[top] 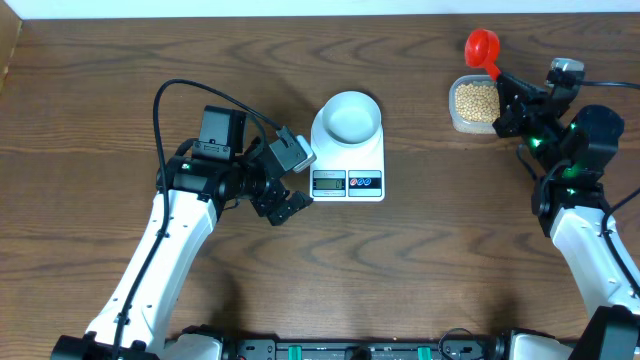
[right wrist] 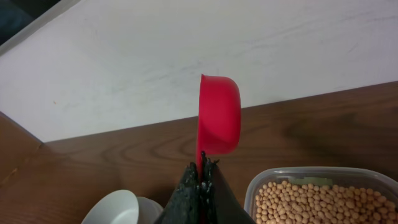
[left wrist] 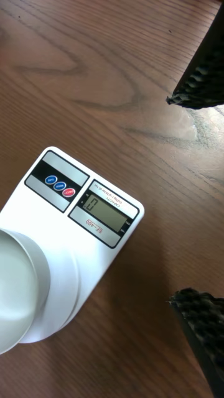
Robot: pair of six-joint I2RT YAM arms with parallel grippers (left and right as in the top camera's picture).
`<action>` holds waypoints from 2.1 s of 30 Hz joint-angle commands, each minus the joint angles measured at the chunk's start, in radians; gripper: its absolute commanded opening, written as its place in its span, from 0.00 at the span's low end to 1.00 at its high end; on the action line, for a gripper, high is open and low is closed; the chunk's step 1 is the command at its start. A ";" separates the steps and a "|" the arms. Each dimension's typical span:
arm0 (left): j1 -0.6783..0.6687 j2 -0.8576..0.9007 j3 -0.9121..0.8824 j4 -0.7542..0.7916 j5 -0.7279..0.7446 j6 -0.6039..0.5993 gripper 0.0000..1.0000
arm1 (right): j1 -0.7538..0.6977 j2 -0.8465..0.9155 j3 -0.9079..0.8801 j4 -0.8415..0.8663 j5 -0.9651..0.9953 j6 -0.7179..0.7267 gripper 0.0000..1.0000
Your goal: Scoop item into bowl and weigh 50g on scale
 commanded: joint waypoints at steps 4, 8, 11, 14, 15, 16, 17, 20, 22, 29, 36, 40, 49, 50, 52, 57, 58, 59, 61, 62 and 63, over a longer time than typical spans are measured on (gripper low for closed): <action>0.003 0.000 0.023 0.000 0.014 0.006 0.95 | -0.011 0.000 0.027 -0.013 -0.027 -0.041 0.01; 0.003 0.000 0.023 0.000 0.013 0.006 0.95 | -0.011 -0.001 0.027 -0.034 -0.077 -0.070 0.01; 0.003 0.000 0.023 0.000 0.013 0.006 0.95 | -0.011 -0.001 0.027 -0.060 -0.107 -0.077 0.01; 0.003 0.000 0.023 0.000 0.013 0.006 0.95 | -0.011 -0.002 0.028 -0.092 -0.132 -0.098 0.01; 0.003 0.000 0.023 0.000 0.013 0.006 0.95 | -0.012 -0.003 0.031 -0.107 -0.134 -0.105 0.01; 0.003 0.000 0.023 0.000 0.013 0.006 0.95 | -0.012 -0.003 0.039 -0.134 -0.134 -0.123 0.01; 0.003 0.000 0.023 0.000 0.013 0.006 0.95 | -0.012 -0.003 0.051 -0.166 -0.134 -0.146 0.01; 0.003 0.000 0.023 0.000 0.013 0.006 0.95 | -0.012 -0.003 0.102 -0.284 -0.112 -0.222 0.01; 0.003 0.000 0.023 0.000 0.013 0.006 0.95 | -0.011 -0.003 0.147 -0.375 -0.067 -0.270 0.01; 0.003 0.000 0.023 0.000 0.013 0.006 0.95 | -0.009 -0.003 0.229 -0.505 0.014 -0.354 0.01; 0.003 0.000 0.023 0.000 0.013 0.006 0.95 | -0.009 -0.003 0.232 -0.500 0.050 -0.354 0.01; 0.003 0.000 0.023 0.000 0.013 0.006 0.95 | -0.009 -0.003 0.232 -0.498 0.059 -0.354 0.01; 0.003 0.000 0.023 0.000 0.013 0.006 0.95 | -0.009 -0.003 0.232 -0.499 0.085 -0.365 0.01; 0.003 0.000 0.023 0.000 0.013 0.006 0.95 | -0.009 -0.003 0.232 -0.501 0.085 -0.365 0.01; 0.003 0.000 0.023 0.000 0.013 0.006 0.95 | -0.009 -0.003 0.232 -0.511 0.085 -0.370 0.01; 0.003 0.000 0.023 0.000 0.013 0.006 0.95 | -0.009 -0.003 0.246 -0.573 0.120 -0.395 0.01; 0.003 0.000 0.023 0.000 0.013 0.006 0.95 | -0.009 -0.003 0.252 -0.587 0.125 -0.402 0.01; 0.003 0.000 0.023 0.000 0.013 0.006 0.95 | -0.009 -0.003 0.261 -0.605 0.131 -0.408 0.01; 0.003 0.000 0.023 0.000 0.013 0.006 0.95 | -0.009 -0.003 0.279 -0.634 0.138 -0.410 0.01; 0.003 0.000 0.023 0.000 0.013 0.006 0.95 | -0.010 -0.003 0.290 -0.650 0.143 -0.410 0.01; 0.003 0.000 0.023 0.001 0.013 0.006 0.95 | -0.010 -0.003 0.301 -0.667 0.153 -0.410 0.01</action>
